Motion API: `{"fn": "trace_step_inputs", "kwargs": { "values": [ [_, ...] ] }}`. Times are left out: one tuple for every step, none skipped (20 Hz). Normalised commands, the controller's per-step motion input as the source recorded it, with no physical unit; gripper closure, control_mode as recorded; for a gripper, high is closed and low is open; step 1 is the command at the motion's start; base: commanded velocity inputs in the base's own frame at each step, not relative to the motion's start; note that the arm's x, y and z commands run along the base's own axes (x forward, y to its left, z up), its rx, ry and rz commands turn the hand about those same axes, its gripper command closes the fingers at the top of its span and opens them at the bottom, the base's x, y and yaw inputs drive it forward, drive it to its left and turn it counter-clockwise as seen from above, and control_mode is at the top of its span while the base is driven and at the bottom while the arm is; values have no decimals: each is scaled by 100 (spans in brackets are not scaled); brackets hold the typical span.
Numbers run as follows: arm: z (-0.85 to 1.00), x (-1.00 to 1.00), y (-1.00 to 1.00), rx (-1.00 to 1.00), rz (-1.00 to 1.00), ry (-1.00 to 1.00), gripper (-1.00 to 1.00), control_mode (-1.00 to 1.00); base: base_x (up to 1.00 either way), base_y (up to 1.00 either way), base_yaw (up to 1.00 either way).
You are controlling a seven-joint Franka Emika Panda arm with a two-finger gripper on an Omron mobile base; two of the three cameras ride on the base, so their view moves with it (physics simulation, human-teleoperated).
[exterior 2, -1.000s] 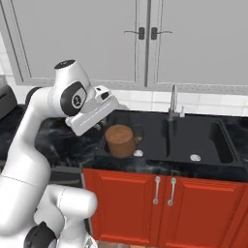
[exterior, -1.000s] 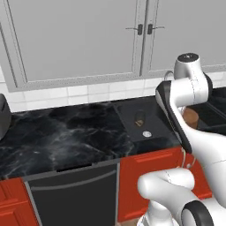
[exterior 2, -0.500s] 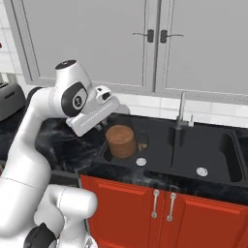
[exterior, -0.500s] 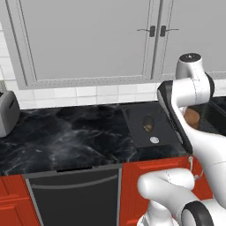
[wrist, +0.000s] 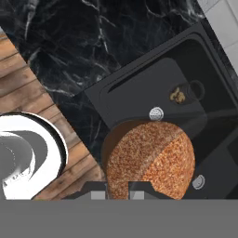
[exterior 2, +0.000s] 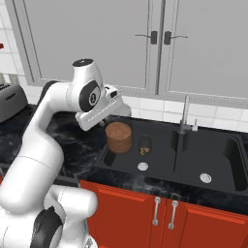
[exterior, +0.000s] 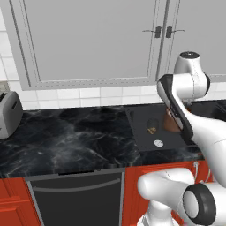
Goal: Pick the jar and glass cup and place them in the sink. Then turn on the water.
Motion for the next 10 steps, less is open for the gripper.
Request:
{"fn": "trace_step_inputs", "kwargs": {
  "values": [
    [0,77,-1,23,7,13,100,-100,0,0,0],
    [-9,76,-6,21,5,15,100,-100,0,0,0],
    [-25,81,0,15,1,13,100,-100,0,0,0],
    [-31,84,-4,13,0,14,100,-100,0,0,0],
    [-35,88,-6,9,0,14,100,-100,0,0,0],
    [-41,88,-19,8,0,13,100,-100,0,0,0],
    [-51,96,-14,3,0,12,100,-100,0,0,0],
    [-59,100,-19,0,0,13,100,-100,0,0,0],
    [-75,96,-25,0,0,11,100,-100,0,0,0],
    [-81,100,-22,0,0,10,100,-100,0,0,0]
  ]
}}
